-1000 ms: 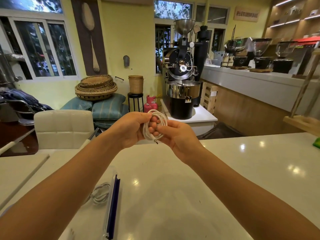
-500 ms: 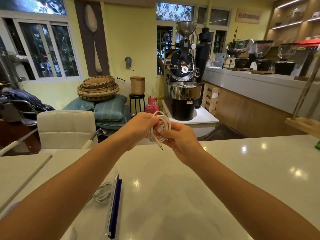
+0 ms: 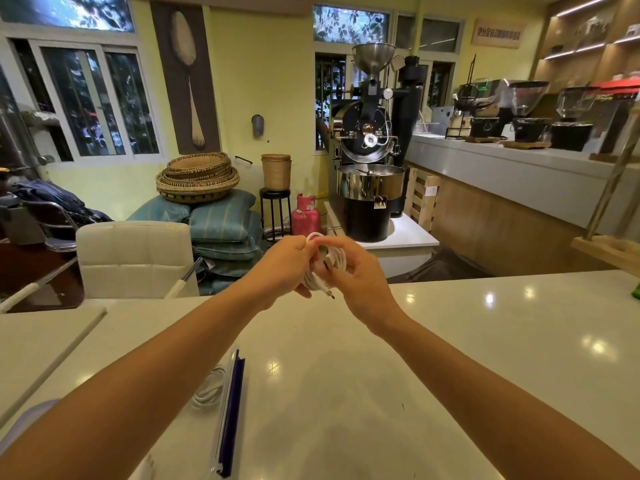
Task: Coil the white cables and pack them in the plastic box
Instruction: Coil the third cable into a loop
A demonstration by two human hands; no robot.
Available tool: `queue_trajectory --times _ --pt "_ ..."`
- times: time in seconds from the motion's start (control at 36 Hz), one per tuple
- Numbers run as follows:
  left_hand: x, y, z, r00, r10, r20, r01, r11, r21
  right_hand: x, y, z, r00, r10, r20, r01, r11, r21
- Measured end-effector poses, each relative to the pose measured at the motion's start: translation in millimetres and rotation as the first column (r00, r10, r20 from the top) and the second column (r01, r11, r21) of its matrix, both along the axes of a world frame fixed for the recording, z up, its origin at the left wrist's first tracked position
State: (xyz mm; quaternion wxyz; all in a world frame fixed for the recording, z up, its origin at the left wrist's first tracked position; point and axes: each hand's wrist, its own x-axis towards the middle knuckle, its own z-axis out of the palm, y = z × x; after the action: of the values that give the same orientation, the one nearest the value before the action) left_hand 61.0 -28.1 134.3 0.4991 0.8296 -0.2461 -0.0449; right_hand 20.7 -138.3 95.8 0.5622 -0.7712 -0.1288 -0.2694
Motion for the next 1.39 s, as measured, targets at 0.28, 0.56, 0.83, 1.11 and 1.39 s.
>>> queue_trajectory --times 0.28,0.56,0.83,1.11,1.39 --pt "8.5 4.0 -4.3 0.995 0.085 -0.048 -0.086 0.996 -0.013 6.1 3.8 -12.5 0.942 -0.257 0.216 0.302 0.931 -0.205" --pt "21.4 24.4 -11.4 0.990 0.138 0.000 -0.138 0.988 0.069 3.5 0.3 -18.7 0.980 -0.182 0.077 0.183 0.983 -0.004" --pt "21.3 38.8 -22.1 0.989 0.044 0.143 -0.090 0.938 0.334 13.3 10.4 -6.1 0.916 0.077 -0.395 -0.003 0.983 0.184" --pt "17.8 51.2 -27.6 0.982 -0.028 0.185 -0.056 0.898 0.437 18.5 32.6 -11.1 0.850 0.223 -0.477 -0.143 0.969 0.200" --pt "13.3 78.8 -31.5 0.998 -0.039 0.045 0.022 0.946 0.324 18.4 50.2 -17.8 0.815 0.280 -0.507 -0.183 0.955 0.234"
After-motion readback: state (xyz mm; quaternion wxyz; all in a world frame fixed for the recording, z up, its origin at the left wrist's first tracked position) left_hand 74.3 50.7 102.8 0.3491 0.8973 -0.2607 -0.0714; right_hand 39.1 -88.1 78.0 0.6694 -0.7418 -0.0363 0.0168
